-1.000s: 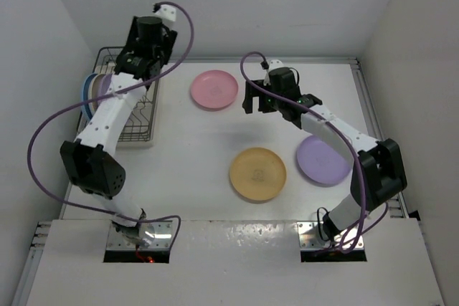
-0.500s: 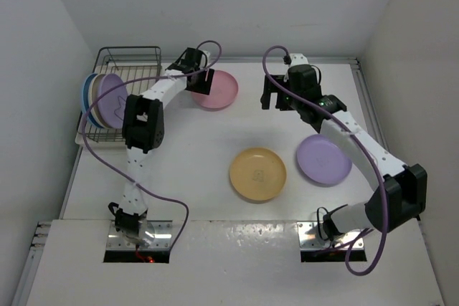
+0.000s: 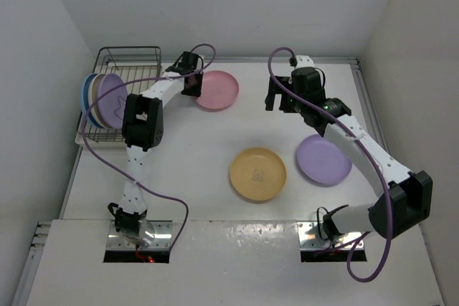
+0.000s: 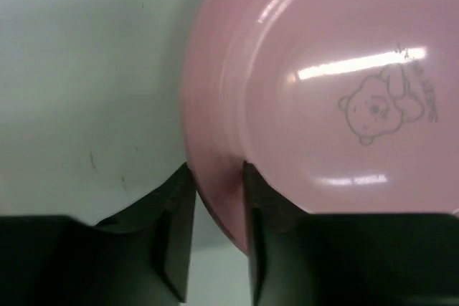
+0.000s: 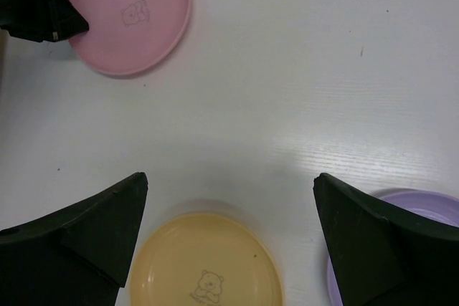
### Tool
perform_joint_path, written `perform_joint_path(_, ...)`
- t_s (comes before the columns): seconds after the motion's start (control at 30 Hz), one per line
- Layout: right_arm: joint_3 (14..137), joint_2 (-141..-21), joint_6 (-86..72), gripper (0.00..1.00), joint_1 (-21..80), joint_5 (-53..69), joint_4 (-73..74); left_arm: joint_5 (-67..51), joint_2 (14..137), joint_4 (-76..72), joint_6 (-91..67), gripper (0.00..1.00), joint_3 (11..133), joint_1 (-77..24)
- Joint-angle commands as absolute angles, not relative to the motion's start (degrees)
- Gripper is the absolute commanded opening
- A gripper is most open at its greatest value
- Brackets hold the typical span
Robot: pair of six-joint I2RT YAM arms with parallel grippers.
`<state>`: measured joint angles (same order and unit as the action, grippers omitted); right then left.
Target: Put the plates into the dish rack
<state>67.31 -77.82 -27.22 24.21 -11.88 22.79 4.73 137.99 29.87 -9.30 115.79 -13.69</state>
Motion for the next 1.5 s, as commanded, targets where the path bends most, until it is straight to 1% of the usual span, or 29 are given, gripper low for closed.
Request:
perform_joint_path(0.0, 67.76, -77.52, -28.04, 0.99, 24.7, -12.39, 20.92, 3.52, 136.23, 28.3, -10.2, 0.29, 114.96, -13.1)
perform_joint_path(0.1, 67.76, -77.43, -27.51, 0.99, 24.87, -12.48, 20.66, 2.38, 134.3, 28.3, -10.2, 0.0, 114.96, -12.57)
perform_joint_path(0.3, 65.92, -76.73, -25.41, 0.99, 24.87, -13.27, 17.67, 0.97, 124.91, 29.44, -4.4, 0.0, 118.38, -12.57)
perform_joint_path(0.37, 65.57, -76.73, -25.23, 0.99, 24.87, -13.1, 16.09, 1.49, 119.38, 29.44, -0.29, 0.0, 118.92, -12.57)
perform_joint_path(0.43, 65.39, -76.99, -25.14, 0.99, 24.87, -12.57, 14.69, 4.38, 115.33, 30.15, 3.5, 0.0, 119.53, -12.57)
perform_joint_path(0.5, 65.13, -77.17, -24.87, 0.99, 24.87, -11.87, 13.98, 7.28, 109.53, 30.67, 10.61, 0.0, 119.53, -12.57)
perform_joint_path(0.53, 64.95, -77.25, -24.79, 0.99, 24.87, -11.52, 13.19, 11.21, 107.86, 31.28, 12.81, 0.0, 119.53, -11.96)
perform_joint_path(0.7, 63.55, -77.87, -24.87, 0.99, 24.96, -10.11, 9.94, 21.78, 98.8, 32.43, 26.5, 0.0, 117.52, -10.81)
perform_joint_path(0.73, 62.67, -77.96, -24.96, 0.99, 24.87, -9.93, 9.76, 26.41, 96.09, 32.43, 28.46, 0.0, 115.94, -10.81)
perform_joint_path(0.83, 62.05, -78.49, -25.31, 0.99, 24.79, -9.23, 8.7, 34.07, 92.21, 32.43, 34.44, 0.0, 111.03, -9.59)
perform_joint_path(0.97, 61.7, -79.19, -25.05, 0.99, 24.87, -8.0, 7.56, 39.62, 86.58, 32.43, 39.19, 0.0, 104.87, -8.35)
perform_joint_path(1.1, 61.44, -79.45, -25.22, 0.99, 25.74, -6.86, 6.95, 42.62, 82.54, 31.03, 41.74, 0.0, 98.37, -7.21)
perform_joint_path(1.27, 60.91, -79.72, -25.31, 0.99, 24.87, -6.15, 6.77, 45.26, 78.67, 22.95, 44.65, 0.0, 89.05, -5.98)
perform_joint_path(1.37, 60.91, -79.54, -24.87, 0.99, 24.87, -5.89, 7.12, 45.26, 78.66, 20.05, 45.17, 0.0, 83.95, -5.98)
perform_joint_path(1.47, 60.91, -79.19, -24.7, 0.99, 24.87, -6.06, 7.47, 46.92, 78.66, 14.96, 47.18, 0.0, 81.48, -5.98)
